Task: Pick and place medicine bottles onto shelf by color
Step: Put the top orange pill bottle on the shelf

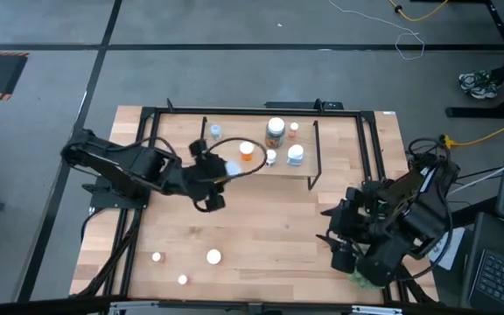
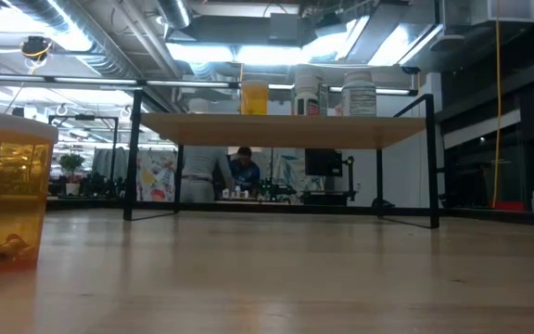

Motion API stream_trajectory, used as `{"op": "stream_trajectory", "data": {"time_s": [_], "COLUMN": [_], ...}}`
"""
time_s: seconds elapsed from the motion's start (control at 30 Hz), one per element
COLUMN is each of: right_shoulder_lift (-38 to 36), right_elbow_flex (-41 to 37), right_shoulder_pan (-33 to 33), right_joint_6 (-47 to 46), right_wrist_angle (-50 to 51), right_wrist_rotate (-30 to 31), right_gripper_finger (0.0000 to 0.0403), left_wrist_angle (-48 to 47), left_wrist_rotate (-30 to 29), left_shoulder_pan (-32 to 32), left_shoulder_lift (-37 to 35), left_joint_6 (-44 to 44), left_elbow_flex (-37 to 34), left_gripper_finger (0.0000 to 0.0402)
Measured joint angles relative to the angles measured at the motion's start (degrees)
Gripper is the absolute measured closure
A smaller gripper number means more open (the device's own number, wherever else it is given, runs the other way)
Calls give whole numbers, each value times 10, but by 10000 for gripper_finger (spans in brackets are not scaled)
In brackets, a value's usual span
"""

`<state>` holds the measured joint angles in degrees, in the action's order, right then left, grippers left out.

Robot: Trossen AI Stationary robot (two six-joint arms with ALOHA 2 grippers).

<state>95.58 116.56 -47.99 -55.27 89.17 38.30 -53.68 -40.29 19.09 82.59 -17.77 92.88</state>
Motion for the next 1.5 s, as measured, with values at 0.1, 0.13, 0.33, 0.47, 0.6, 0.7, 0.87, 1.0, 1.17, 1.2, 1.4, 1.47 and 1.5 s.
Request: {"op": "stream_trajectory", "data": {"time_s": [0.1, 0.13, 0.33, 0.47, 0.6, 0.7, 0.87, 1.0, 1.17, 1.2, 1.4, 1.47, 1.5], "right_shoulder_lift": [0, 0, 0, 0, 0, 0, 1, 0, 0, 0, 0, 0, 0], "right_elbow_flex": [-22, -27, -54, -65, -76, -86, -99, -103, -103, -103, -103, -103, -103], "right_shoulder_pan": [0, 0, 0, 0, 0, 0, 0, 0, 0, 0, 0, 0, 0], "right_joint_6": [-18, -21, -30, -29, -27, -27, -26, -26, -26, -26, -27, -29, -29], "right_wrist_angle": [-1, -1, -2, -3, -4, -2, 0, -1, -1, -1, -2, -2, -3], "right_wrist_rotate": [22, 27, 57, 84, 99, 102, 105, 119, 146, 151, 158, 158, 158], "right_gripper_finger": [138, 138, 138, 138, 138, 138, 138, 138, 138, 138, 138, 138, 138], "left_wrist_angle": [-66, -82, -192, -189, -173, -128, -10, 79, 144, 152, 180, 189, 193], "left_wrist_rotate": [-50, -70, -141, -176, -231, -267, -339, -368, -399, -400, -404, -404, -405], "left_shoulder_pan": [15, 18, 40, 43, 51, 46, 46, 41, 30, 26, 8, 2, -1], "left_shoulder_lift": [-8, -8, -8, -5, -5, 3, 2, 2, 8, 13, 52, 66, 71], "left_joint_6": [-69, -92, -266, -366, -442, -474, -481, -479, -476, -476, -462, -461, -462], "left_elbow_flex": [-1, 1, -17, -67, -112, -153, -221, -273, -314, -319, -328, -328, -328], "left_gripper_finger": [217, 217, 217, 217, 217, 217, 217, 217, 217, 217, 217, 217, 217]}}
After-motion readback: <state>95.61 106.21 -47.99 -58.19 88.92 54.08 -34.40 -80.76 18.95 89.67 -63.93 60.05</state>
